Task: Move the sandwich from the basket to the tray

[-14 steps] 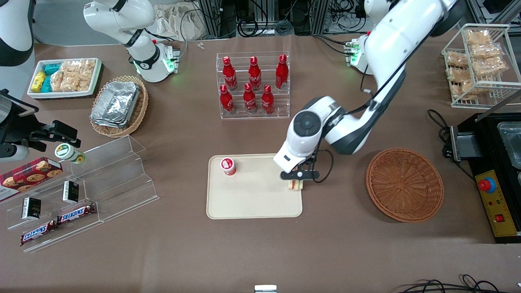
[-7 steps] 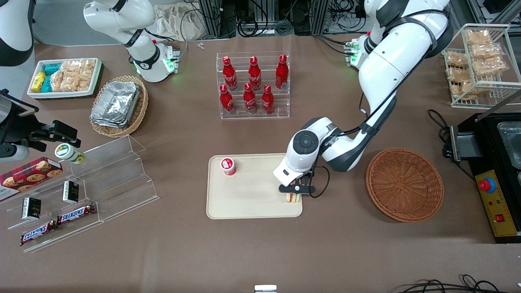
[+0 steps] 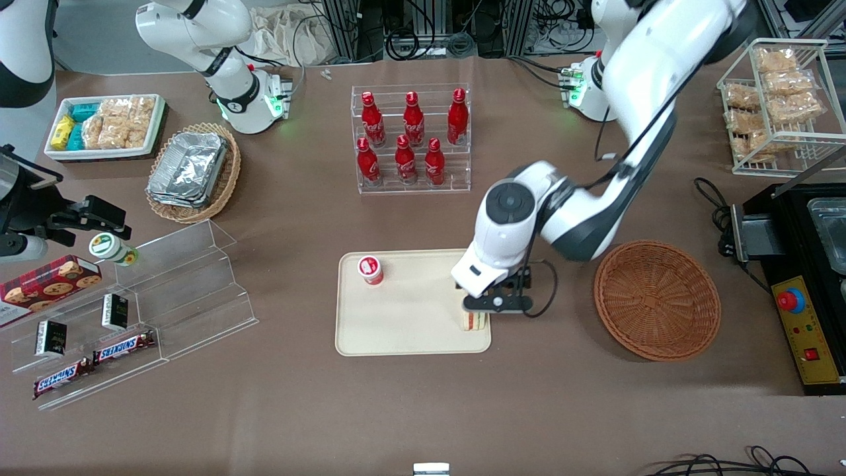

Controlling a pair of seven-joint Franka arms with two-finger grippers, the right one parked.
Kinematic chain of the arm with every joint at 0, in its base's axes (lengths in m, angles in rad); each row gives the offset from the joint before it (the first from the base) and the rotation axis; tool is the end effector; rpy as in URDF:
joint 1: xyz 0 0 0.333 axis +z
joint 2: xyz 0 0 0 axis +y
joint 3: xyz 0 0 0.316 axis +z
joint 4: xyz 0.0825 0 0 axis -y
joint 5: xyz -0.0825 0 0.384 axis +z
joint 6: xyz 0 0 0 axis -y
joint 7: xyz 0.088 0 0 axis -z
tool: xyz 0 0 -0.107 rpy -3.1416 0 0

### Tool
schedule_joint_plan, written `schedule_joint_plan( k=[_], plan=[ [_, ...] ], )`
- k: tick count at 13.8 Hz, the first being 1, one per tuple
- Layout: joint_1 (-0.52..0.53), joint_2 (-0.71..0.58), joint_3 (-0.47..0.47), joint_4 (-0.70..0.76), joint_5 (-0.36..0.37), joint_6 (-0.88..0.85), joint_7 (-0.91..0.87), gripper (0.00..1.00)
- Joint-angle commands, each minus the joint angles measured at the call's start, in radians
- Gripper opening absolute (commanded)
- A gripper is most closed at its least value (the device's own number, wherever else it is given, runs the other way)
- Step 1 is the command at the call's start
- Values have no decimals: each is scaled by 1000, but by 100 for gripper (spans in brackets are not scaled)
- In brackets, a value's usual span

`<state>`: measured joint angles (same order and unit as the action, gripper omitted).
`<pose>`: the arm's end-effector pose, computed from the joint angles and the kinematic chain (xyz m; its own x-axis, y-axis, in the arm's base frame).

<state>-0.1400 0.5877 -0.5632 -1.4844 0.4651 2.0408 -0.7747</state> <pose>0.5959 -0.3801 0.3766 0.9905 -0.0439 0.1304 -0.0379 -0.9981 -0.0479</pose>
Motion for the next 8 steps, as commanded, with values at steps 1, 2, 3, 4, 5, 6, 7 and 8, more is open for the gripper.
schedule_joint_plan(
  k=[1,2,3,4,5,6,7,8],
  plan=[
    [72,-129,-4,-28,-119,-118,128,100],
    [97,-159,-1,-22,-165,-141,182,100],
    [129,-182,-3,-22,-195,-180,225,100],
    [155,-204,-4,-19,-222,-218,253,100],
    [177,-233,-4,-16,-255,-250,280,100],
    [198,-267,-3,-14,-284,-279,319,100],
    [233,-314,-1,-14,-319,-341,372,100],
    [273,-351,-1,-11,-373,-406,424,100]
  ],
)
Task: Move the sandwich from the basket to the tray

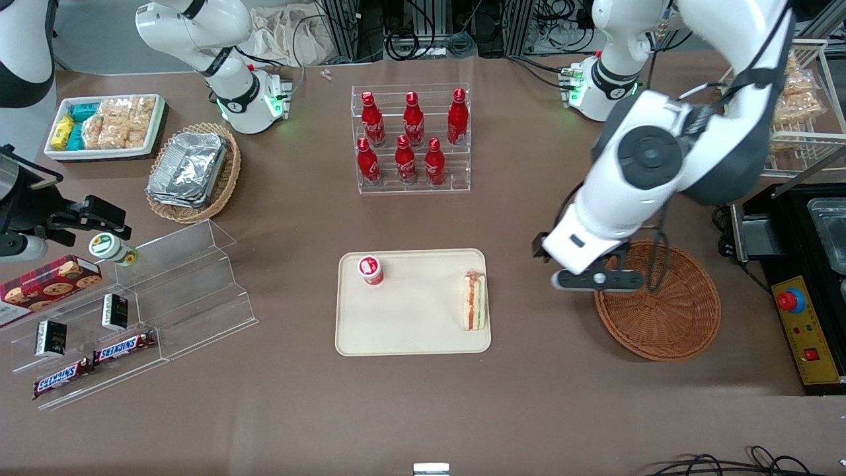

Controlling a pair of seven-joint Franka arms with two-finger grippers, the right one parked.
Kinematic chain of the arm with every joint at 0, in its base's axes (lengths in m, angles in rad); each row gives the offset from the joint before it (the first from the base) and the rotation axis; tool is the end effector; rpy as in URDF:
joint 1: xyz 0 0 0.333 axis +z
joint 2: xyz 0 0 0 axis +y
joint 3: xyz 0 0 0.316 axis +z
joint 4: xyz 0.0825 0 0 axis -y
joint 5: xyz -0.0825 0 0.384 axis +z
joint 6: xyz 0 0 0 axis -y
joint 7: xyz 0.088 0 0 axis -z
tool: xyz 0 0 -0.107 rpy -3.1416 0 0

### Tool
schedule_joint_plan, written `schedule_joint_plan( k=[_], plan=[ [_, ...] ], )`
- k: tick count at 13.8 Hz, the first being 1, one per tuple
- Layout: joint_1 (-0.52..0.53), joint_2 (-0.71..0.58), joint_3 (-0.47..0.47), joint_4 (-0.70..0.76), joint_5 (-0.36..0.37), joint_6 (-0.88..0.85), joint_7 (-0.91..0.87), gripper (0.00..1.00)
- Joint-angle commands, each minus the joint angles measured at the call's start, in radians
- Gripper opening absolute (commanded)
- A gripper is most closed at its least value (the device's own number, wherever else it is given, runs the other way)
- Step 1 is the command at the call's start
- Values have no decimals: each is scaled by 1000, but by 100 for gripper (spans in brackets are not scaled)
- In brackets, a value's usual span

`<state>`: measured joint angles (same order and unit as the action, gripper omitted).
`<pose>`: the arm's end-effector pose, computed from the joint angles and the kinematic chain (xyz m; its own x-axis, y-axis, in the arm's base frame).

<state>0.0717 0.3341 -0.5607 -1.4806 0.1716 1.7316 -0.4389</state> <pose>0.5980 -0.2472 0.5050 0.9978 -0.0580 -0.0318 -0.0582 -0.9983 -0.0073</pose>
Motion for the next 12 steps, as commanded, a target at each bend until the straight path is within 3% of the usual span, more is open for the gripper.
schedule_joint_plan(
  k=[1,3,7,12],
  plan=[
    [80,-140,8,-6,-128,-162,132,100],
    [42,-213,143,-3,-155,-271,175,100],
    [-160,-302,473,-18,-158,-310,199,100],
    [-179,-336,542,-47,-202,-306,264,100]
  ],
)
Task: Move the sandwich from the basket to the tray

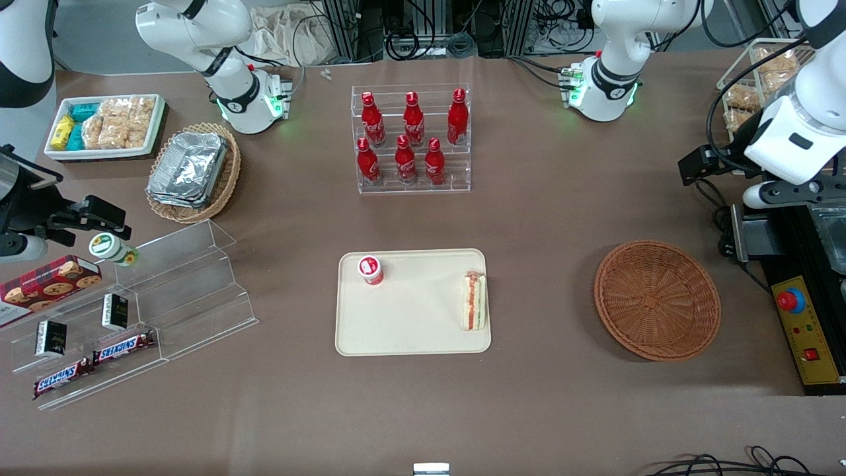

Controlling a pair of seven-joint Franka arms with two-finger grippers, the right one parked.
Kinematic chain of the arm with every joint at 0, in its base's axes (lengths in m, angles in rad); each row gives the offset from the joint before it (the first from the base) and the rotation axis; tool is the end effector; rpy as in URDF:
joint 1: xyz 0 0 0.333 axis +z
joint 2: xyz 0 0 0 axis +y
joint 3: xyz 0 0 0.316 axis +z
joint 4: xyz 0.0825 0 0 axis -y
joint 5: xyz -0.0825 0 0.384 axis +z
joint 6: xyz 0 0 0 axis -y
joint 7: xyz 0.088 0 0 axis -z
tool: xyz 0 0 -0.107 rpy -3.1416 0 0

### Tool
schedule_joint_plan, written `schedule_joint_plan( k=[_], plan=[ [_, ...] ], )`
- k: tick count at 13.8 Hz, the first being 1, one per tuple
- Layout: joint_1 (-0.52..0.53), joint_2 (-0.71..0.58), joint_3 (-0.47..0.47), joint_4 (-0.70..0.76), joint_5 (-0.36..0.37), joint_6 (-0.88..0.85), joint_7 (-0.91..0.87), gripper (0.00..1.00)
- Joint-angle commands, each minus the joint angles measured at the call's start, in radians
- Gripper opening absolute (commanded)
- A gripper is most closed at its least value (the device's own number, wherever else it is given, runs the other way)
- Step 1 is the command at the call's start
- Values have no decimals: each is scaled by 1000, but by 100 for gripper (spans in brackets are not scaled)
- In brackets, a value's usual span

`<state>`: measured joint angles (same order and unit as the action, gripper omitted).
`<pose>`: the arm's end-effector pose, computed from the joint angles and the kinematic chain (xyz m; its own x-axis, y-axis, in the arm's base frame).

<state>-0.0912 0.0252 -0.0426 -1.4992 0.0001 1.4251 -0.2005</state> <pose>0.5423 -0.0727 0.6319 0.9930 0.0672 -0.0973 0.0657 -0.9977 -0.0188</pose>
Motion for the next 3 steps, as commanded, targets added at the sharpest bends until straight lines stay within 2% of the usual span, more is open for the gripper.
schedule_joint_plan(
  k=[1,3],
  plan=[
    [-13,-22,24,-24,-52,0,26,100],
    [-13,-22,24,-24,-55,0,27,100]
  ],
)
